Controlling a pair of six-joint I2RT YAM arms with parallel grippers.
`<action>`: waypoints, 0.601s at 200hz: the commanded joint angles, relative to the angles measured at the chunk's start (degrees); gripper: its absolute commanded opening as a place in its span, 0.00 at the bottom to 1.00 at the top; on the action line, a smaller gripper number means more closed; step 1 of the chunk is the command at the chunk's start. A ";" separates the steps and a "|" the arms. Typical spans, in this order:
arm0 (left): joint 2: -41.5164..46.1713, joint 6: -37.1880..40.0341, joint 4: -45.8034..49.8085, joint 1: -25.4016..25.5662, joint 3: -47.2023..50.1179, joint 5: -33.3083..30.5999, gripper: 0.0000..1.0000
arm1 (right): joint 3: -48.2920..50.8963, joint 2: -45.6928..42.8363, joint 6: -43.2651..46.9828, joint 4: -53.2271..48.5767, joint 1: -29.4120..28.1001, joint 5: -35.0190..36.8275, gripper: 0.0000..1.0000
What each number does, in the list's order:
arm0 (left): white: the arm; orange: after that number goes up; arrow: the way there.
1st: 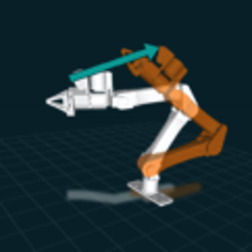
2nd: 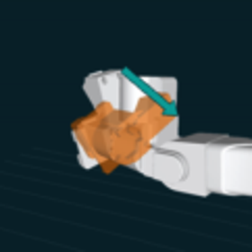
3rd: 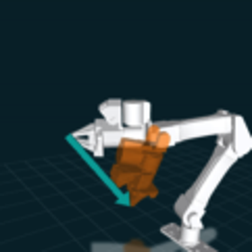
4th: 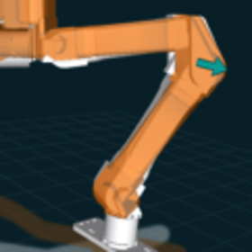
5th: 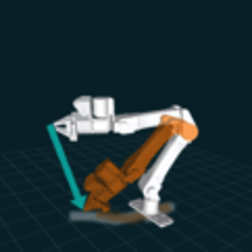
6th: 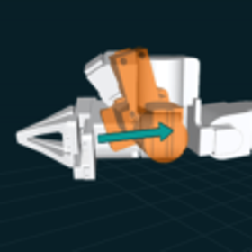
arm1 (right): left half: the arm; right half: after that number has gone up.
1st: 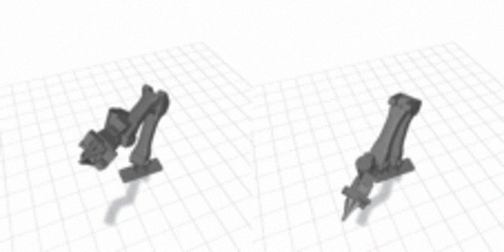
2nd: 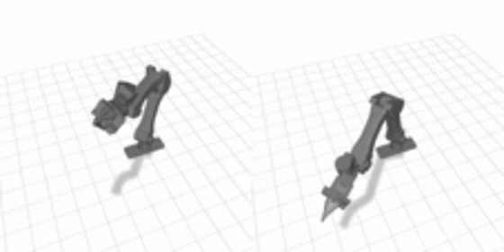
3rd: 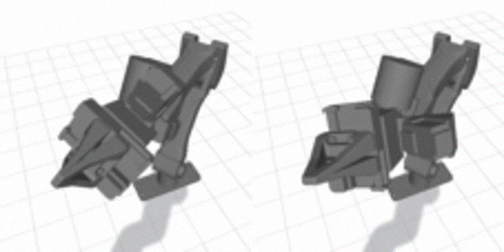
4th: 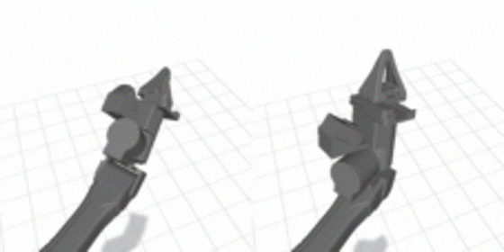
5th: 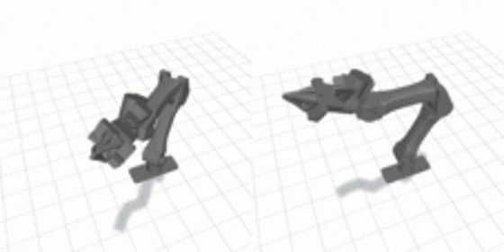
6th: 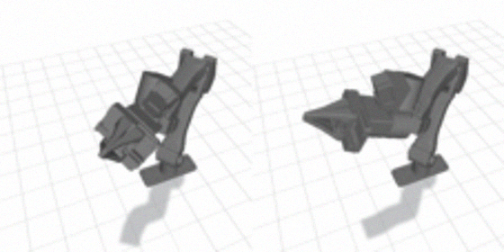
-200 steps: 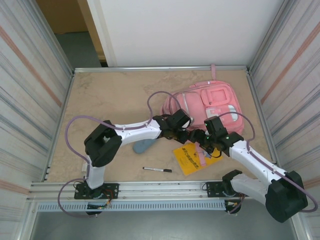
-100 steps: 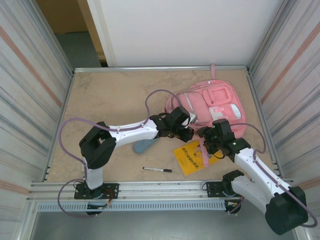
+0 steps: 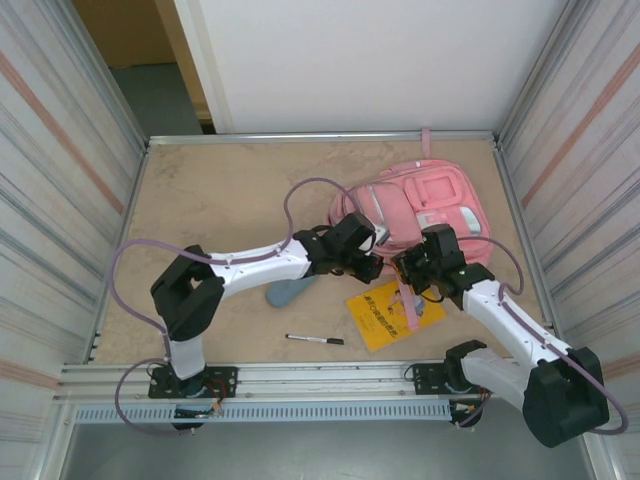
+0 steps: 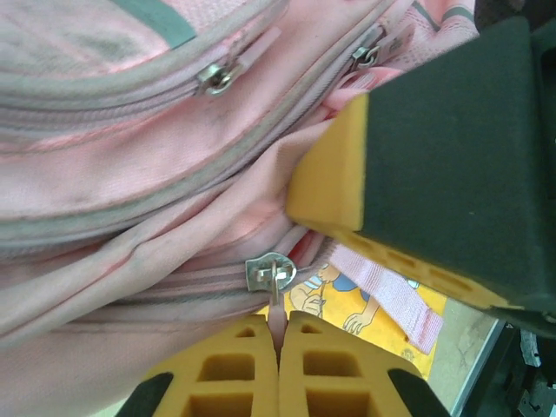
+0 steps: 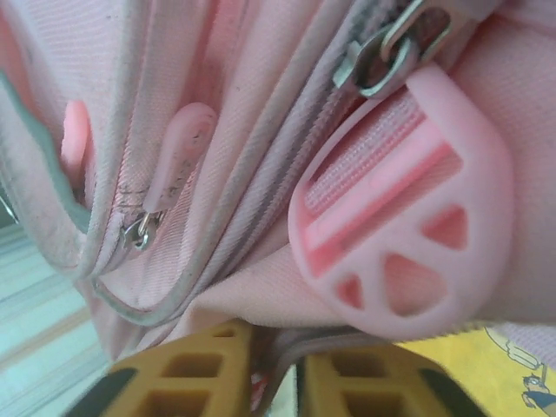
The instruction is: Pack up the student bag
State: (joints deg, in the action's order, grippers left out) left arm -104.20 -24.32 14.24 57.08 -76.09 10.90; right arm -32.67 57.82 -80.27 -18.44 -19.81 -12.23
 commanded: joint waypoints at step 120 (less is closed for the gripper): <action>5.36 3.81 0.26 -7.59 7.13 5.21 0.00 | -13.11 9.91 36.63 -14.13 14.40 -16.31 0.52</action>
State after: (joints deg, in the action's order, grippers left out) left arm -97.58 -19.59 16.10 47.35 -68.60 11.40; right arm -40.18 66.81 -51.51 -27.94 -6.96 -25.82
